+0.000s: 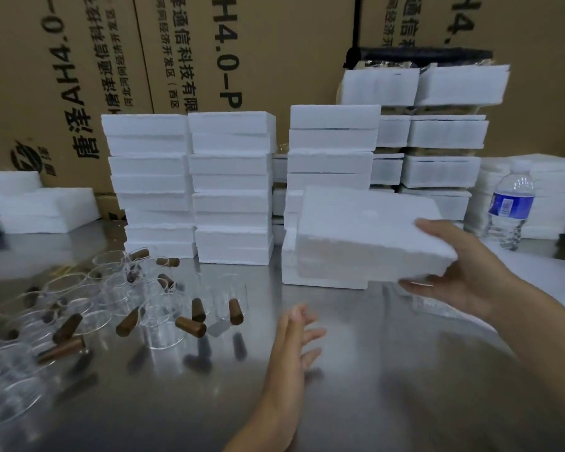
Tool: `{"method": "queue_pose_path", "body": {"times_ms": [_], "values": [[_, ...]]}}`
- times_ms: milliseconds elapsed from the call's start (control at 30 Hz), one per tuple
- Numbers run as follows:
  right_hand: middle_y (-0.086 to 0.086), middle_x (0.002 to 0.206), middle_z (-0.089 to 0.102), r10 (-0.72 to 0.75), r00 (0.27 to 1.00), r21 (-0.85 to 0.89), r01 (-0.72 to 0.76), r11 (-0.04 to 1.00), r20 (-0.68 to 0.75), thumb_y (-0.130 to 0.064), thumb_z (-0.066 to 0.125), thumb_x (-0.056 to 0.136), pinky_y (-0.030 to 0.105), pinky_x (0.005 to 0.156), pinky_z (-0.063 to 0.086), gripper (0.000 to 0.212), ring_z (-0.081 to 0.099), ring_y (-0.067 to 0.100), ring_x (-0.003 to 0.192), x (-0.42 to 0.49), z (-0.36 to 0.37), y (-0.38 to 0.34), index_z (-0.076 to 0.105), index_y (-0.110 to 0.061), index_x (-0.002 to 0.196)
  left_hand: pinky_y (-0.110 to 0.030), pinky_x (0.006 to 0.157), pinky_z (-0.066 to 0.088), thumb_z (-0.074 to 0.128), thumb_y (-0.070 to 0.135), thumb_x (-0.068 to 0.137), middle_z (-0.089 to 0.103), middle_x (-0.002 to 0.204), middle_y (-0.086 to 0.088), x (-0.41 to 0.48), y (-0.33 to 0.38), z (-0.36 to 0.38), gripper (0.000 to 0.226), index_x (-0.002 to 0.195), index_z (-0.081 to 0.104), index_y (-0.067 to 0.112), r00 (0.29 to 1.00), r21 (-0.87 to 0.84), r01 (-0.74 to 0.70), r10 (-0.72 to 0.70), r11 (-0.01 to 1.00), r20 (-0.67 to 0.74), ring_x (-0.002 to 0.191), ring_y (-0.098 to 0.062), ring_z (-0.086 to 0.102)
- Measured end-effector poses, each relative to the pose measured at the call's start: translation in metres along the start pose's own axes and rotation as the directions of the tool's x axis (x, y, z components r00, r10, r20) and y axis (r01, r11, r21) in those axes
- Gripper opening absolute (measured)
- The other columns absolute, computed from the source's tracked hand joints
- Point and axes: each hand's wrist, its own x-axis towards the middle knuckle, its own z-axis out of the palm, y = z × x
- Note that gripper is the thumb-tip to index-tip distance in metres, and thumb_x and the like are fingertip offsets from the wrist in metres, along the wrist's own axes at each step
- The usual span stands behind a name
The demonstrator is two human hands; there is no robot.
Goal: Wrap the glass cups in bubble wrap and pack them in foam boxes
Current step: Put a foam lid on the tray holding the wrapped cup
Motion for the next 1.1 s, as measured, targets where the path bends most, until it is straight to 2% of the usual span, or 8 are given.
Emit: {"method": "queue_pose_path", "body": {"times_ms": [100, 167, 233, 400, 533, 633, 800, 1100], "values": [[0.009, 0.096, 0.056, 0.048, 0.999, -0.036, -0.049, 0.998, -0.023, -0.04, 0.071, 0.07, 0.041, 0.076, 0.051, 0.028, 0.057, 0.029, 0.085, 0.034, 0.014, -0.015, 0.061, -0.026, 0.093, -0.026, 0.064, 0.048, 0.039, 0.05, 0.072, 0.061, 0.098, -0.004, 0.007, -0.003, 0.002, 0.048, 0.105, 0.054, 0.019, 0.997, -0.021, 0.074, -0.073, 0.997, 0.037, 0.08, -0.018, 0.061], [0.009, 0.105, 0.051, 0.1, 0.995, -0.053, -0.1, 0.994, -0.011, -0.041, 0.068, 0.074, 0.041, 0.076, 0.049, 0.03, 0.056, 0.03, 0.088, 0.057, 0.019, -0.021, 0.059, -0.025, 0.098, -0.024, 0.051, 0.047, 0.06, 0.049, 0.08, 0.06, 0.092, -0.006, 0.011, -0.005, 0.002, 0.041, 0.105, 0.055, 0.017, 0.993, -0.045, 0.1, -0.097, 0.994, 0.061, 0.075, -0.02, 0.059], [0.008, 0.117, 0.048, 0.147, 0.989, -0.056, -0.146, 0.988, -0.002, -0.041, 0.068, 0.075, 0.042, 0.078, 0.049, 0.039, 0.056, 0.031, 0.095, 0.078, 0.024, -0.025, 0.056, -0.025, 0.107, -0.024, 0.046, 0.045, 0.053, 0.05, 0.073, 0.06, 0.089, -0.007, 0.015, -0.007, 0.001, 0.046, 0.104, 0.056, 0.016, 0.992, -0.05, 0.112, -0.109, 0.992, 0.056, 0.071, -0.021, 0.058], [0.006, 0.112, 0.049, 0.172, 0.984, -0.201, -0.178, 0.963, -0.049, -0.044, 0.068, 0.075, 0.044, 0.085, 0.049, 0.036, 0.056, 0.03, 0.095, 0.115, 0.03, -0.029, 0.056, -0.023, 0.102, -0.021, 0.048, 0.041, 0.05, 0.056, 0.078, 0.059, 0.079, -0.004, 0.02, -0.008, 0.003, 0.049, 0.099, 0.056, 0.012, 0.993, -0.038, 0.105, -0.102, 0.994, 0.064, 0.056, -0.015, 0.058], [0.004, 0.104, 0.051, 0.202, 0.977, -0.247, -0.212, 0.946, -0.066, -0.043, 0.072, 0.071, 0.04, 0.076, 0.051, 0.037, 0.057, 0.027, 0.089, 0.132, 0.031, -0.029, 0.058, -0.023, 0.098, -0.025, 0.05, 0.037, 0.046, 0.04, 0.067, 0.06, 0.069, -0.001, 0.02, -0.007, 0.003, 0.045, 0.098, 0.057, 0.008, 0.99, -0.054, 0.121, -0.117, 0.991, 0.075, 0.049, -0.014, 0.057], [0.003, 0.096, 0.052, 0.225, 0.968, -0.222, -0.245, 0.944, -0.113, -0.043, 0.074, 0.069, 0.036, 0.077, 0.049, 0.041, 0.057, 0.024, 0.083, 0.142, 0.029, -0.025, 0.058, -0.02, 0.099, -0.023, 0.047, 0.037, 0.053, 0.052, 0.077, 0.059, 0.067, -0.001, 0.019, -0.006, 0.003, 0.05, 0.097, 0.057, 0.007, 0.987, -0.047, 0.141, -0.137, 0.989, 0.084, 0.048, -0.014, 0.055], [0.005, 0.079, 0.051, 0.251, 0.944, -0.267, -0.304, 0.914, -0.215, -0.05, 0.071, 0.068, 0.032, 0.074, 0.043, 0.049, 0.053, 0.022, 0.073, 0.152, 0.026, -0.02, 0.052, -0.014, 0.096, -0.023, 0.046, 0.034, 0.043, 0.037, 0.066, 0.059, 0.063, 0.002, 0.02, -0.006, 0.002, 0.043, 0.094, 0.057, 0.008, 0.981, 0.018, 0.129, -0.13, 0.992, 0.146, 0.047, -0.014, 0.056], [0.01, 0.089, 0.06, 0.282, 0.922, -0.515, -0.383, 0.767, -0.265, -0.065, 0.064, 0.068, 0.047, 0.085, 0.042, 0.063, 0.058, 0.026, 0.082, 0.152, 0.023, -0.022, 0.058, -0.009, 0.097, -0.024, 0.047, 0.034, 0.043, 0.038, 0.066, 0.06, 0.061, 0.003, 0.018, -0.006, 0.003, 0.041, 0.09, 0.059, 0.009, 0.975, 0.009, 0.155, -0.154, 0.988, 0.163, 0.046, -0.015, 0.055]]}}
